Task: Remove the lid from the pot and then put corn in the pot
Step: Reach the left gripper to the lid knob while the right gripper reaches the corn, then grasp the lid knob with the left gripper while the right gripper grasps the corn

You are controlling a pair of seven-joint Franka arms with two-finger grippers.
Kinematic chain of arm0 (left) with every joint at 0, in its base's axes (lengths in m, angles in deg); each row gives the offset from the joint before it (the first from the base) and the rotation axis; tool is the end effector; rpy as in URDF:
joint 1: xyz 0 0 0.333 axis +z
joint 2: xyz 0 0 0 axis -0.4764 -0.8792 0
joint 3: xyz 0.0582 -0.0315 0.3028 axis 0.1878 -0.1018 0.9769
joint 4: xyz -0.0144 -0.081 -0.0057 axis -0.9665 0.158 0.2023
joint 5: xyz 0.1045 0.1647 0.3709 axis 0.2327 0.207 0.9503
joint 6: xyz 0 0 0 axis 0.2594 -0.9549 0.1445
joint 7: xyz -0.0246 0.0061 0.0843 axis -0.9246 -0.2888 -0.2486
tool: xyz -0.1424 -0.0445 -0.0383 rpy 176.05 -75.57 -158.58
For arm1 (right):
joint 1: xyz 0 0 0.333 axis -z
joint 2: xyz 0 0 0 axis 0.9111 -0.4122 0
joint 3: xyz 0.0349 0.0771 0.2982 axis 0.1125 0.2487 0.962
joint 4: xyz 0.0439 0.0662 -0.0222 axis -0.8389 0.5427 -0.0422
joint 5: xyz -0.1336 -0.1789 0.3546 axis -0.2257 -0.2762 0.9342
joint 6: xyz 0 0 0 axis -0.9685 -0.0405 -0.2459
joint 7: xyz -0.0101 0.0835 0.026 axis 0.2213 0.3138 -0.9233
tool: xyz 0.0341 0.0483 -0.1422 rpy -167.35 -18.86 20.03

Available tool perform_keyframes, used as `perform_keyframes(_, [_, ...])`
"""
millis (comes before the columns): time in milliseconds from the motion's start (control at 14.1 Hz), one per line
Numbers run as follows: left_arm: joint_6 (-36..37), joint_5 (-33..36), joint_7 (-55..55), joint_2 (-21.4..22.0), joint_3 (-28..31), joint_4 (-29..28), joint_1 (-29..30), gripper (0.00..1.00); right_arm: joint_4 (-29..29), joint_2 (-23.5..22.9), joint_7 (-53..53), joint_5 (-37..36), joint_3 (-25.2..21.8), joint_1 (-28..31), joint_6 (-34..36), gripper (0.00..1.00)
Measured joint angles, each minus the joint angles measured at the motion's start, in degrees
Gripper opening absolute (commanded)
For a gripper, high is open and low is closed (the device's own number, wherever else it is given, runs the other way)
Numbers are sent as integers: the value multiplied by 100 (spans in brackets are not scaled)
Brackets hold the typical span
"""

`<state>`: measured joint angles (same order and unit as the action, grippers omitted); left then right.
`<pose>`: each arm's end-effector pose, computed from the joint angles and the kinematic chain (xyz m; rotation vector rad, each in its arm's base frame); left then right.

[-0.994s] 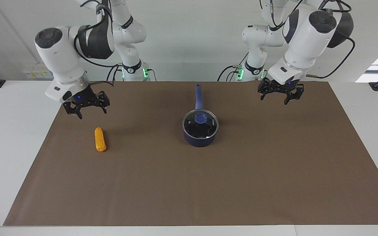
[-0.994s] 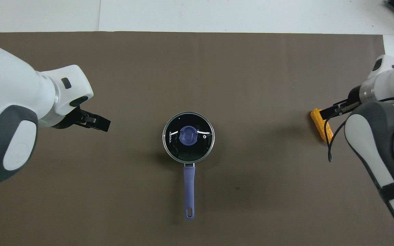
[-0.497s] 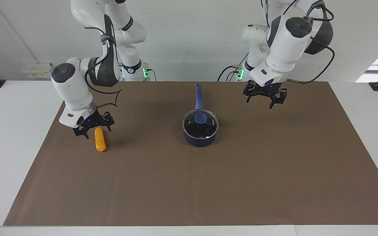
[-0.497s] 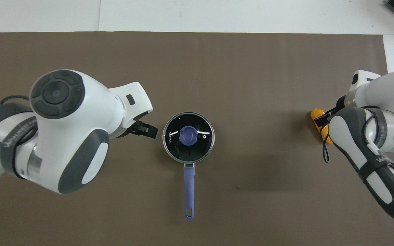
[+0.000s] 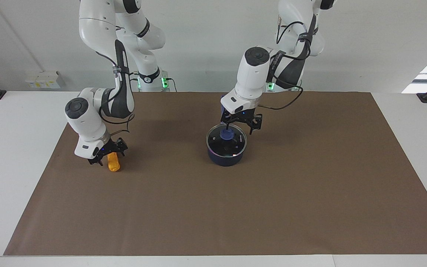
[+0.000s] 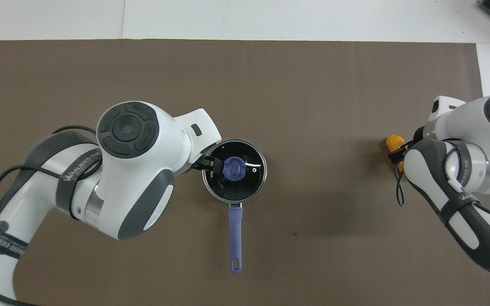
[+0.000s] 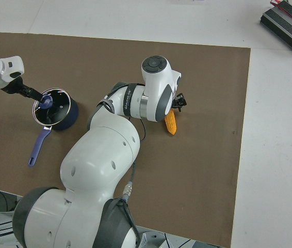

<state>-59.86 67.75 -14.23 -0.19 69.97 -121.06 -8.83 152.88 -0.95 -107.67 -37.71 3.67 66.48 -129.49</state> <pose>0.5092 -0.4060 0.3665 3.0744 -0.3916 0.0735 0.6049 -0.0653 0.2291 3.0083 0.8051 -0.0575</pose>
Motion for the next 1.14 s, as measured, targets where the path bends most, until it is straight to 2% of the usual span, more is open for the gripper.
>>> perform_keyframes(71, [-20, 83, -159, -59, -1, 21, -66, 100, 11, -3, -59, 0, 0, 0, 0, 32])
perform_keyframes(142, [-23, 121, -250, -100, -1, 41, -99, 100, 21, -5, -104, 0, 0, 0, -1, 8])
perform_keyframes(213, [-23, 124, -359, -133, 4, 61, -124, 100, 29, -5, -116, 0, 0, 0, -3, 0])
perform_keyframes(639, [-24, 125, -1066, -361, 4, 262, -328, 100, 5, 21, -107, 0, 0, 1, -34, 0])
perform_keyframes(781, [-25, 125, -1100, -374, 28, 264, -328, 100, -74, 164, 4, 2, 1, 1, 0, 0])
perform_keyframes(994, [-28, 125, -1107, -423, 69, 263, -324, 100, -330, 535, 383, 4, 15, -15, 476, 0])
perform_keyframes(1065, [-37, 125, -1107, -439, 76, 262, -319, 88, -403, 671, 532, 5, 16, -37, 640, 0])
perform_keyframes(1135, [-63, 125, -1108, -454, 78, 255, -314, 60, -450, 790, 674, 8, 24, -54, 779, 0])
